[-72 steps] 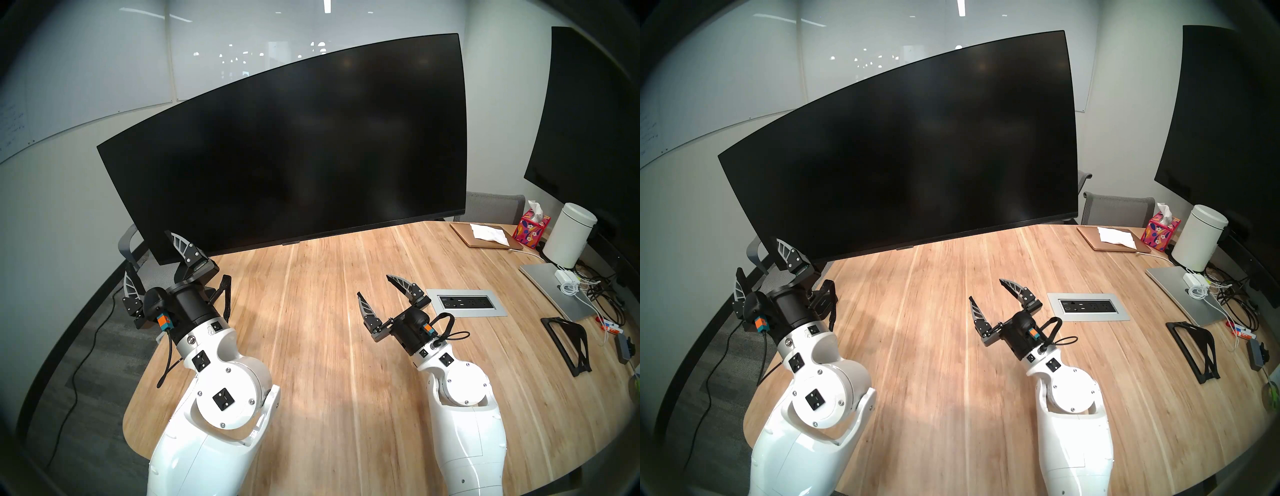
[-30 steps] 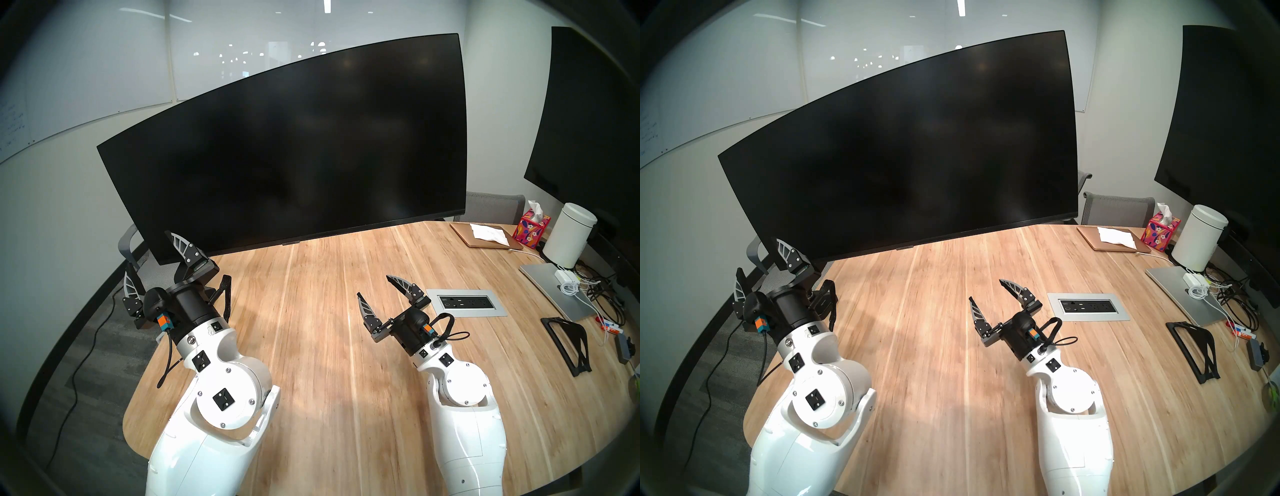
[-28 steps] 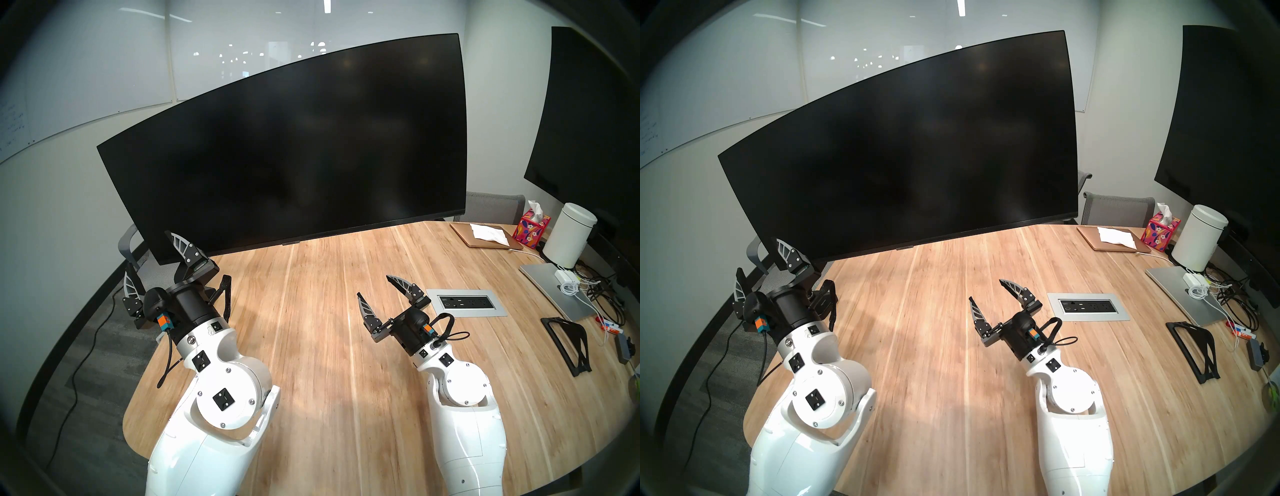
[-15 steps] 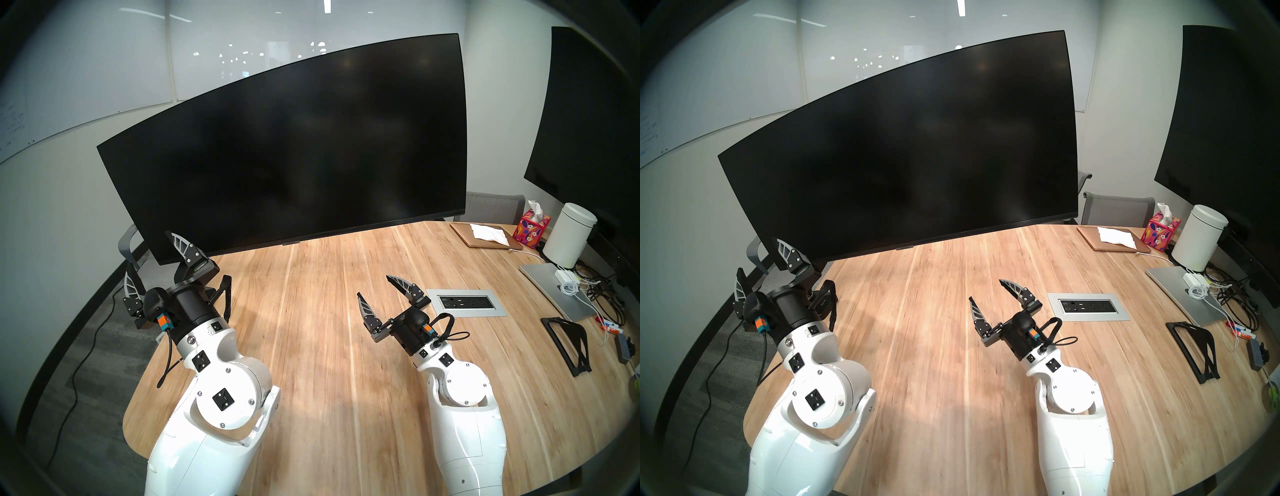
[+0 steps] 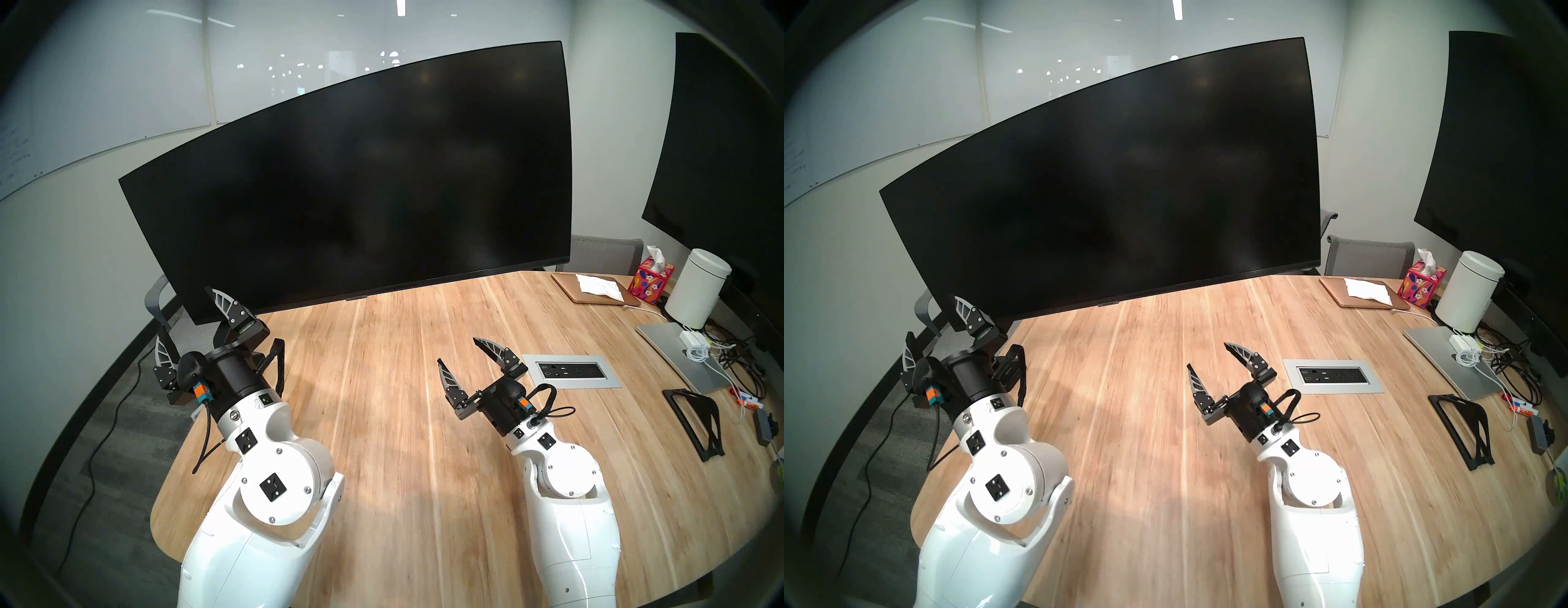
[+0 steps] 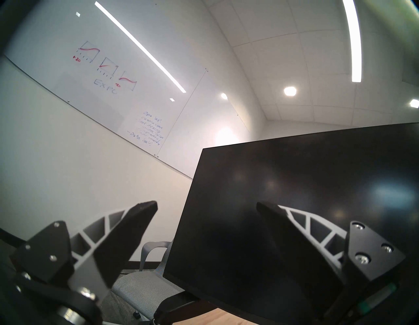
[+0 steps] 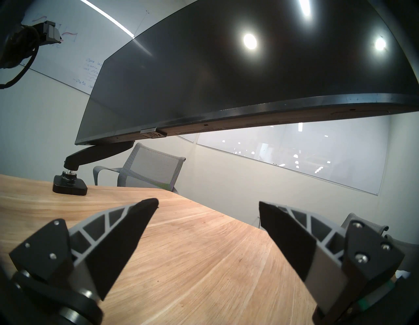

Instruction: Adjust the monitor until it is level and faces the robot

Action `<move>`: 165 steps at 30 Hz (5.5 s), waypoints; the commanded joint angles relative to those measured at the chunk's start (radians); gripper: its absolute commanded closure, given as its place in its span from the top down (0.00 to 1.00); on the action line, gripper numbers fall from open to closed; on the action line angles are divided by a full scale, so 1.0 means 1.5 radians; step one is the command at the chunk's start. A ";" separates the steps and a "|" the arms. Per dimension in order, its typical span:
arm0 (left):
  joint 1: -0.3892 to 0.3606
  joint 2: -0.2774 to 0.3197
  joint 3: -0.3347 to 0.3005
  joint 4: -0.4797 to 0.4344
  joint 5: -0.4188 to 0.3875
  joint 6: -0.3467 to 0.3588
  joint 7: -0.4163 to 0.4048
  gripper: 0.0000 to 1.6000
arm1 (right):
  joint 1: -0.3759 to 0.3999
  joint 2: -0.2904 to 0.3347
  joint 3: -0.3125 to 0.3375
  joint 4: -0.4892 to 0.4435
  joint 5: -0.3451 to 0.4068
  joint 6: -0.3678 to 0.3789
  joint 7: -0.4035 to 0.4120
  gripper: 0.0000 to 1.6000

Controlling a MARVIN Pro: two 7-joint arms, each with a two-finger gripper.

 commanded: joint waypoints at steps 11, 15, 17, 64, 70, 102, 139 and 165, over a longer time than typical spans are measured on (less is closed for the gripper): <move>-0.005 -0.027 0.013 -0.022 0.006 0.035 0.040 1.00 | 0.004 -0.001 0.000 -0.012 0.003 -0.001 0.000 1.00; -0.006 -0.030 0.016 -0.024 0.005 0.044 0.048 1.00 | 0.004 -0.001 0.000 -0.012 0.003 -0.001 0.000 1.00; -0.008 -0.031 0.019 -0.025 0.004 0.049 0.055 1.00 | 0.004 -0.001 0.000 -0.012 0.003 -0.001 0.000 1.00; -0.077 0.034 -0.046 0.133 -0.063 0.058 0.230 1.00 | 0.006 0.000 0.000 -0.006 0.001 -0.002 -0.001 1.00; -0.118 0.064 -0.096 0.201 -0.125 0.046 0.212 1.00 | 0.006 0.000 0.000 -0.005 0.001 -0.003 -0.001 1.00; -0.143 0.102 -0.158 0.362 -0.213 -0.148 0.101 1.00 | 0.004 -0.001 0.000 -0.011 0.003 -0.001 0.000 1.00; -0.213 0.122 -0.144 0.456 -0.309 -0.121 0.020 1.00 | 0.004 -0.001 0.000 -0.011 0.003 -0.001 0.000 1.00; -0.280 0.124 -0.147 0.512 -0.396 -0.097 -0.030 1.00 | 0.004 -0.001 0.000 -0.011 0.003 -0.001 0.000 1.00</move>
